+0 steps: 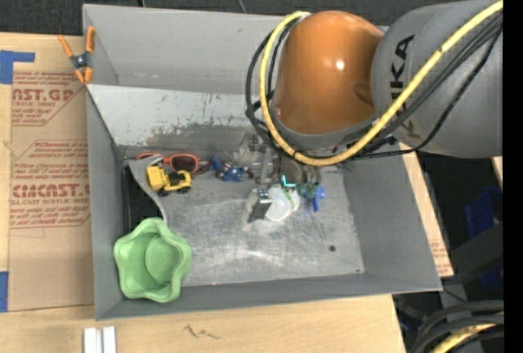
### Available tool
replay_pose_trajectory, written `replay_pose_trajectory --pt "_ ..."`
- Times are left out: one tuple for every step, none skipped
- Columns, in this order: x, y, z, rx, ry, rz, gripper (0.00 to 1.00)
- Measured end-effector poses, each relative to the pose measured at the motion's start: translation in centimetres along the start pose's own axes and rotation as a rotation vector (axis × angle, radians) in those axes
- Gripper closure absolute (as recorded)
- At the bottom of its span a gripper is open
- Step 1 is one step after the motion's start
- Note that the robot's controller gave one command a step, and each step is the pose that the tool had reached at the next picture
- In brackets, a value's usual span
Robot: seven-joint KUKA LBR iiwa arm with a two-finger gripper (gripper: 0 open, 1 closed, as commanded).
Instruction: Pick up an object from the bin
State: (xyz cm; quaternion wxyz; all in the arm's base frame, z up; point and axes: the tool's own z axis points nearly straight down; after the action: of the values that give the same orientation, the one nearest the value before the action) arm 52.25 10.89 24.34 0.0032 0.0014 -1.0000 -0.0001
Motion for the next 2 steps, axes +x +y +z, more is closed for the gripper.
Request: replay_pose_trajectory --pt "-0.2 -0.1 -0.4 -0.001 -0.008 0.002 0.0" --pt "-1.0 -4.8 4.3 -0.003 -0.015 0.005 0.0"
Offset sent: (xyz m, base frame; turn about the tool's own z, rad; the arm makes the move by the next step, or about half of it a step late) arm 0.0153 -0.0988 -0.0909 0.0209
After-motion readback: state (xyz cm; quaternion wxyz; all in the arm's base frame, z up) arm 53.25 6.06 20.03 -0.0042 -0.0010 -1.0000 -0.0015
